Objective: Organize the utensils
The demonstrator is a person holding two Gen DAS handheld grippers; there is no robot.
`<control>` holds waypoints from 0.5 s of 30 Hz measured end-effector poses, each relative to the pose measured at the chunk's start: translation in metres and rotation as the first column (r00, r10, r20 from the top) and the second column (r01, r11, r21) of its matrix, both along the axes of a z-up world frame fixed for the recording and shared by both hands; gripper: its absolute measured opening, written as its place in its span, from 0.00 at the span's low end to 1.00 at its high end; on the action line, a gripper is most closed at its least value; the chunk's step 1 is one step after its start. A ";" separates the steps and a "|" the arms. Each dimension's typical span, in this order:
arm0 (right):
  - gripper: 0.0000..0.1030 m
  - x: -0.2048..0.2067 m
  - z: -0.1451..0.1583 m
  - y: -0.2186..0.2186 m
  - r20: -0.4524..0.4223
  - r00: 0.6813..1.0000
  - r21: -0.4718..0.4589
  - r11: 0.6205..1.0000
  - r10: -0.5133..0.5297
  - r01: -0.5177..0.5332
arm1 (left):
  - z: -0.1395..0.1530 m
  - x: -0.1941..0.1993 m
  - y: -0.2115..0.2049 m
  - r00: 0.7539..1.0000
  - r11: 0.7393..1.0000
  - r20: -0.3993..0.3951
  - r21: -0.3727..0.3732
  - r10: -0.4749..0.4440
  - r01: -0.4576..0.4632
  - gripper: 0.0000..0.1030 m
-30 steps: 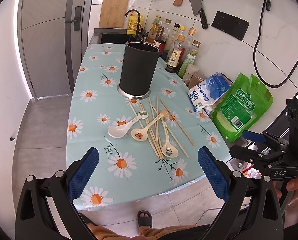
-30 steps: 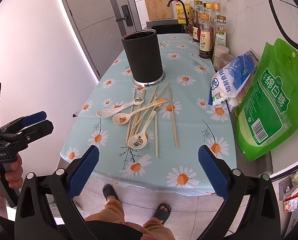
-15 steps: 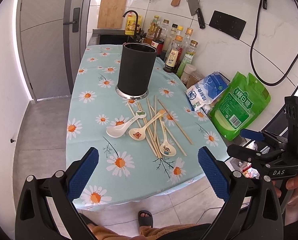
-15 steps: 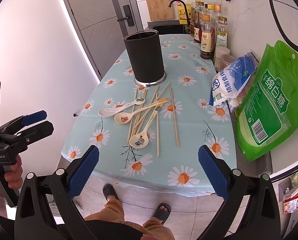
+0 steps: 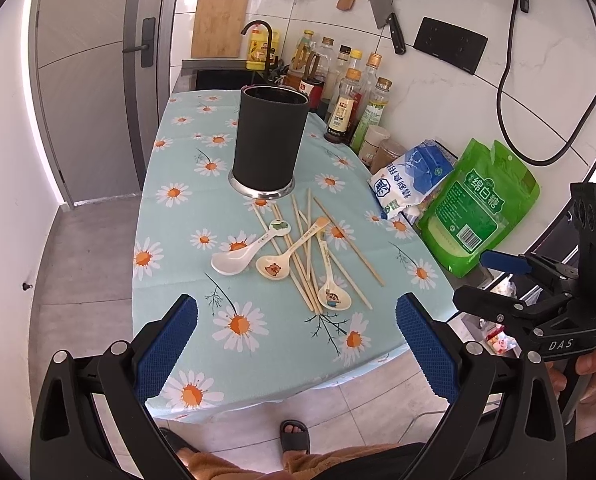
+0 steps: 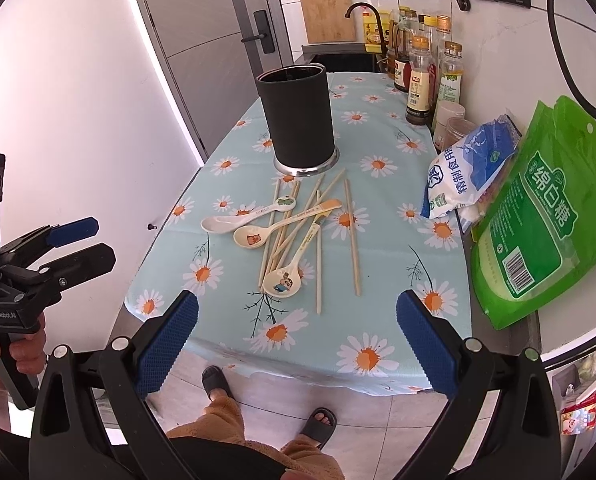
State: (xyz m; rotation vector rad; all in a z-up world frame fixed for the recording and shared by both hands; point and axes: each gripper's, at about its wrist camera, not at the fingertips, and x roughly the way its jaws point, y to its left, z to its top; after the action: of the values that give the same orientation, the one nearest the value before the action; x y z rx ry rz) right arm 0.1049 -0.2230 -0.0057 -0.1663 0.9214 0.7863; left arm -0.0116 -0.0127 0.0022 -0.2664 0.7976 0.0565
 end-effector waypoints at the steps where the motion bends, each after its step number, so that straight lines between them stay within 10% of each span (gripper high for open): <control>1: 0.96 0.000 0.000 0.000 0.000 1.000 0.001 1.000 -0.002 0.002 | 0.000 -0.001 -0.003 1.000 1.000 0.002 0.001 0.000 0.000 0.94; 15: 0.96 0.011 -0.011 0.002 -0.045 0.999 0.022 1.000 -0.009 0.010 | -0.005 0.011 0.001 1.000 1.000 -0.022 0.014 -0.002 0.003 0.94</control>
State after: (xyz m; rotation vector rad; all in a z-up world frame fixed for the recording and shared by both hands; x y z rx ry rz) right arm 0.1156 -0.2205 -0.0163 -0.1250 0.9554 0.7933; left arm -0.0004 -0.0119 -0.0032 -0.2516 0.8186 0.0626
